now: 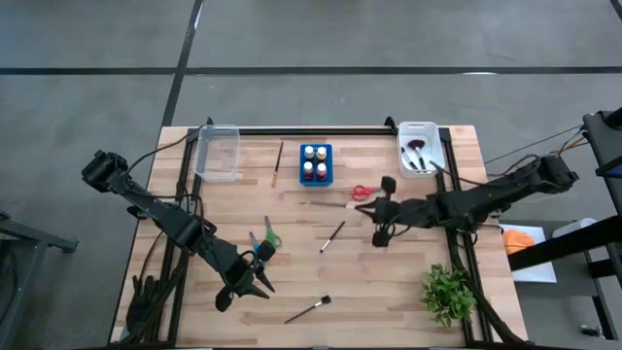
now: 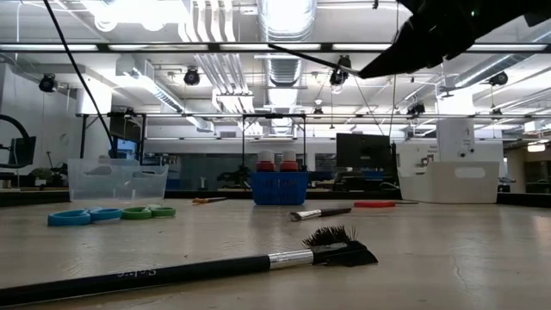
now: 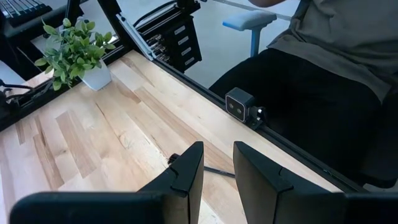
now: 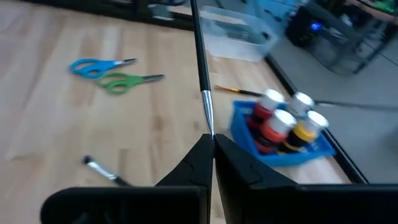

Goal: Pick & Place Paint Supplies
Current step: Put the black eyeshadow brush into the white bin, then put the black foundation brush into the white bin

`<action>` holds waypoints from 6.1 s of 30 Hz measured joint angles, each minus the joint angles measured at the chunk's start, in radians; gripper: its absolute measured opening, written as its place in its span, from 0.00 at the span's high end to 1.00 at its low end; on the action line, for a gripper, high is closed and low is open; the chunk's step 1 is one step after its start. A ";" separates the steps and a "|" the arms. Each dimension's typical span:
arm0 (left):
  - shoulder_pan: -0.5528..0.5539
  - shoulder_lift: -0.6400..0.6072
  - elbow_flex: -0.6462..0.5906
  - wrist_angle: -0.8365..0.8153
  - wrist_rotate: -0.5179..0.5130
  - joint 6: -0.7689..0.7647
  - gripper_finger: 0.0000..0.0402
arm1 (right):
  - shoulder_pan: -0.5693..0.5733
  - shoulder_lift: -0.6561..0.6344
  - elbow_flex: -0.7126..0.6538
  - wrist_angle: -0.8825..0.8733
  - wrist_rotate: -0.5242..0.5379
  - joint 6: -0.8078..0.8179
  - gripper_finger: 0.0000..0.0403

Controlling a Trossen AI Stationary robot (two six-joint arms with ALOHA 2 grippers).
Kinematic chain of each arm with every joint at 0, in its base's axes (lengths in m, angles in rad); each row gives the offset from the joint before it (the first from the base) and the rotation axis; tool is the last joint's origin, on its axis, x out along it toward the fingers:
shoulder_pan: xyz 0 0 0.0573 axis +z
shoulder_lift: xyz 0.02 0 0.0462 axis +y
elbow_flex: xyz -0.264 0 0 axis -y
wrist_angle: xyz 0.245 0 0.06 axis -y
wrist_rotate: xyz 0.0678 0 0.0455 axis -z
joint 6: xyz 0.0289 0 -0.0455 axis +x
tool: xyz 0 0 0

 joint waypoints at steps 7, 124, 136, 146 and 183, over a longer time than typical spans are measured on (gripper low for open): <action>0.000 0.000 0.000 0.000 0.000 0.001 0.76 | -0.116 -0.129 -0.066 0.000 0.005 0.024 0.97; 0.000 0.000 0.000 -0.016 0.000 -0.017 0.76 | -0.861 -0.115 -0.184 -0.524 0.204 0.418 0.97; 0.000 0.000 0.000 -0.016 0.000 -0.017 0.76 | -0.862 -0.116 -0.184 -0.524 0.204 0.420 0.97; 0.000 0.000 0.000 -0.016 0.000 -0.017 0.76 | -0.862 -0.116 -0.186 -0.524 0.232 0.456 0.97; 0.000 0.000 0.000 -0.022 0.000 -0.016 0.76 | -0.854 -0.271 -0.269 -0.454 0.228 0.376 0.56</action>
